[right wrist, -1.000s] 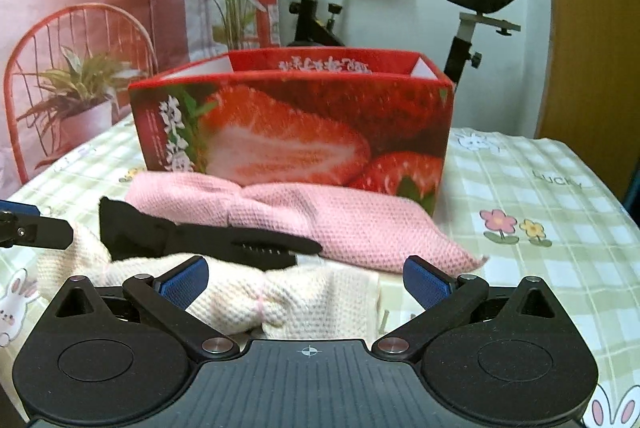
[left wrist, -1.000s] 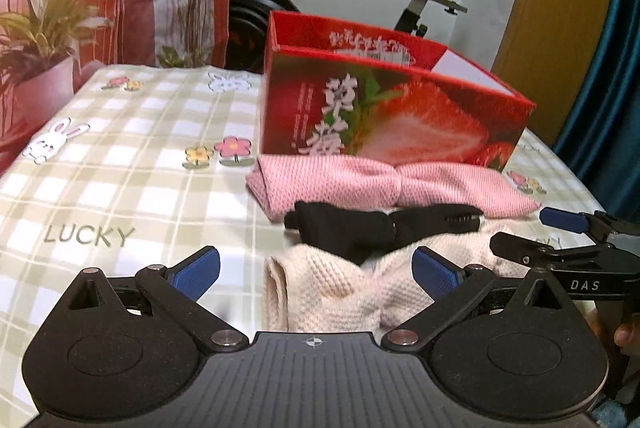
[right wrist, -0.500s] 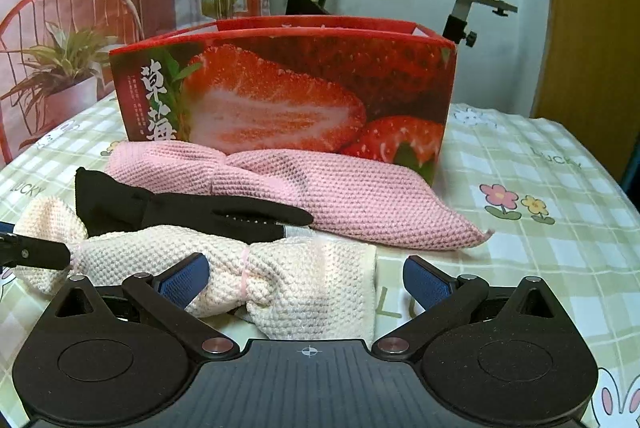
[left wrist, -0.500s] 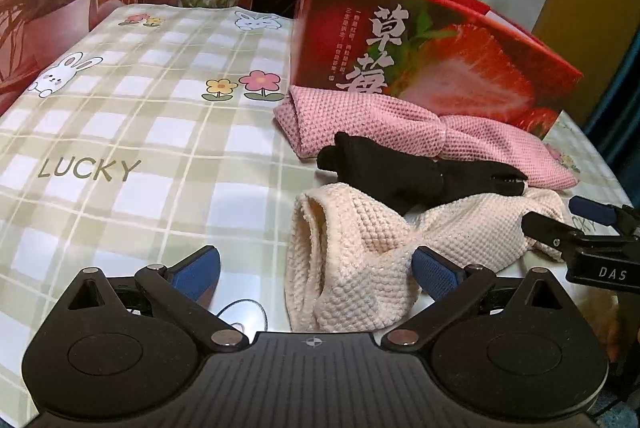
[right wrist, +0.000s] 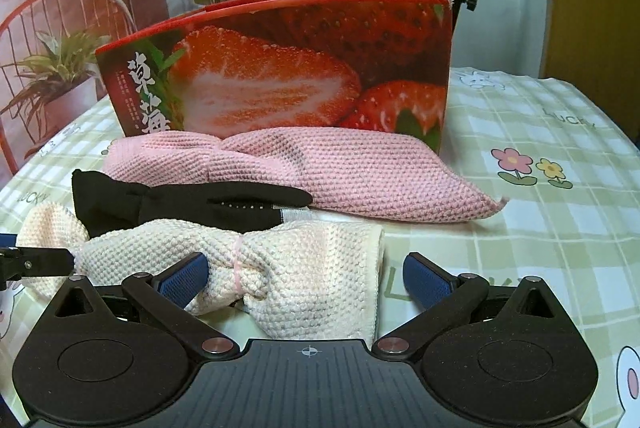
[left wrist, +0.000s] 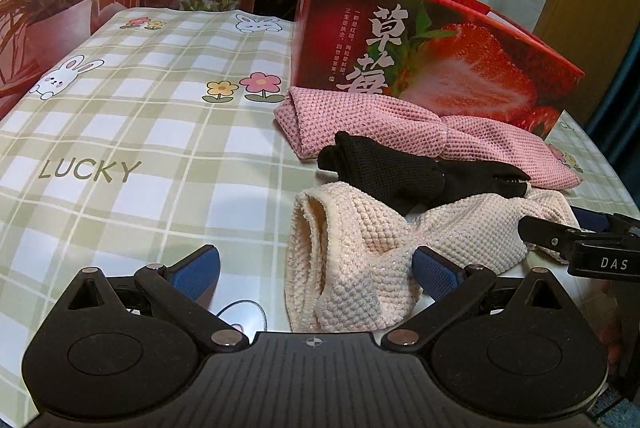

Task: Organize soft objects
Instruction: 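Move the right tool down onto the cream waffle towel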

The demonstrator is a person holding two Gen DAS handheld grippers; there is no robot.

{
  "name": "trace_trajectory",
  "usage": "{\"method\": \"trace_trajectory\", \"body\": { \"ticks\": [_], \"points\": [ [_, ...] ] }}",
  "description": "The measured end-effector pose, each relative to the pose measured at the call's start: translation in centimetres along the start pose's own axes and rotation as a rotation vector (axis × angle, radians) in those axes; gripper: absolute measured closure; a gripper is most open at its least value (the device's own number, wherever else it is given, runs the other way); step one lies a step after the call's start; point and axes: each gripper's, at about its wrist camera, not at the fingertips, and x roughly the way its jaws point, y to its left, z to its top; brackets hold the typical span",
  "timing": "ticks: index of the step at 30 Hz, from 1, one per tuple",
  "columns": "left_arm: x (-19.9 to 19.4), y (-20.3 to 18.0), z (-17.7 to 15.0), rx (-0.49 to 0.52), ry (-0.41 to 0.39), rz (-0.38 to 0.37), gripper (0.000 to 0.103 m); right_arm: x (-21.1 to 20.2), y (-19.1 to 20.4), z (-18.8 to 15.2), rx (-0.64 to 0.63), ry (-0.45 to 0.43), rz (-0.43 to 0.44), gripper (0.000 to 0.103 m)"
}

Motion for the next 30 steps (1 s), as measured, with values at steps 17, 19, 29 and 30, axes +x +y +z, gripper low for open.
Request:
{"method": "trace_trajectory", "body": {
  "ticks": [17,19,29,30],
  "points": [
    [-0.7,0.3,0.2,-0.014,0.006,-0.063,0.015,-2.2,1.4,-0.2,-0.082,-0.087,-0.011,0.006],
    [-1.3,0.0,0.2,0.009,-0.015,-0.076,0.020,-2.8,1.8,0.0,-0.107,-0.120,0.000,0.012],
    [-0.7,0.0,0.0,-0.011,0.002,-0.154,0.046,-1.6,0.7,-0.1,-0.045,-0.050,0.065,0.030],
    [-0.6,0.0,-0.1,-0.009,0.001,-0.158,0.046,-1.5,0.6,-0.2,-0.039,-0.047,0.067,0.030]
  ]
}}
